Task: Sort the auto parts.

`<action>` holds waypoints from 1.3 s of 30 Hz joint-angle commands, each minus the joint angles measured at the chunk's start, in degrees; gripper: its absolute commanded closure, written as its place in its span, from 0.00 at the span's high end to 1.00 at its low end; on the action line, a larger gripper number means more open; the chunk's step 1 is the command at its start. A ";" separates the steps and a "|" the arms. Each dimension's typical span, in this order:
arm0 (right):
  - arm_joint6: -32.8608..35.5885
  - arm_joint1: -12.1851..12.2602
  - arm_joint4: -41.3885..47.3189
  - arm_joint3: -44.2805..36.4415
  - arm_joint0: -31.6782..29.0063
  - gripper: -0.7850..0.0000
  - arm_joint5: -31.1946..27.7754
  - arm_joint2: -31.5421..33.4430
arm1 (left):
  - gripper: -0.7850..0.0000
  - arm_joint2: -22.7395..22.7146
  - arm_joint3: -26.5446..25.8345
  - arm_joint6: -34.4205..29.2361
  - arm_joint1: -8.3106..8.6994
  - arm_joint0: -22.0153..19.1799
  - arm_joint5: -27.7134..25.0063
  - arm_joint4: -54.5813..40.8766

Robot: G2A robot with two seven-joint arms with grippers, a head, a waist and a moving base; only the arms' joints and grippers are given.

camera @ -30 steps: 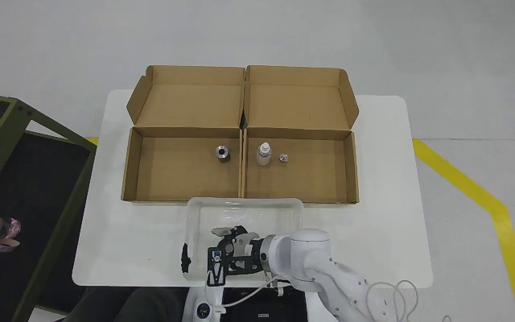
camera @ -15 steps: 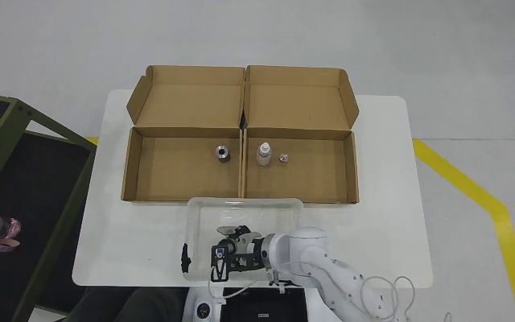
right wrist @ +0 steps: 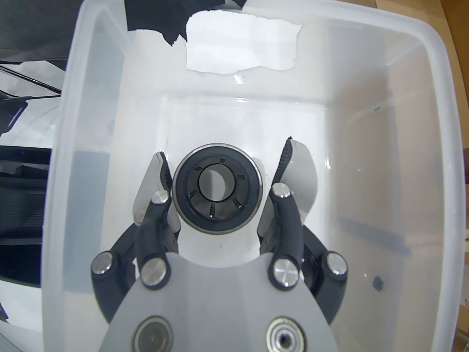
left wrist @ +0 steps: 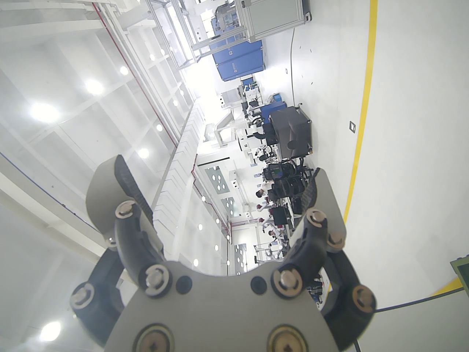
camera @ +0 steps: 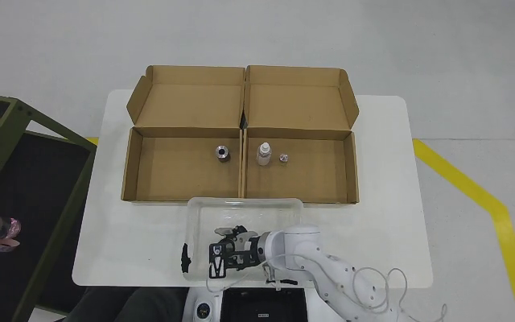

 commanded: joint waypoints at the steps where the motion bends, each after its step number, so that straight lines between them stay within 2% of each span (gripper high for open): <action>1: -0.22 0.01 0.37 0.23 0.15 0.49 0.10 -0.05 | 1.00 0.00 0.00 0.00 0.00 0.00 0.00 0.00; 4: -0.86 0.07 0.85 0.33 0.35 0.39 0.04 0.00 | 1.00 0.00 0.00 0.00 0.00 0.00 0.00 0.00; 6: -1.38 0.14 1.39 0.29 0.41 0.29 -0.07 0.15 | 1.00 0.00 0.00 0.00 0.00 0.00 0.00 0.00; 9: -1.89 0.25 1.89 -0.20 0.56 0.04 -0.22 0.33 | 1.00 0.00 0.00 0.00 0.00 0.00 0.00 0.00; 10: -2.08 0.29 2.11 -0.34 0.61 0.00 -0.30 0.39 | 1.00 0.00 0.00 0.00 0.00 0.00 0.00 0.00; 32: -6.32 1.07 9.14 -5.08 2.44 0.00 1.32 4.68 | 1.00 0.00 0.00 0.00 0.00 0.00 0.00 0.00; 39: -7.49 1.08 11.51 -5.38 3.16 0.00 3.83 5.88 | 1.00 0.00 0.00 0.00 0.00 0.00 0.00 0.00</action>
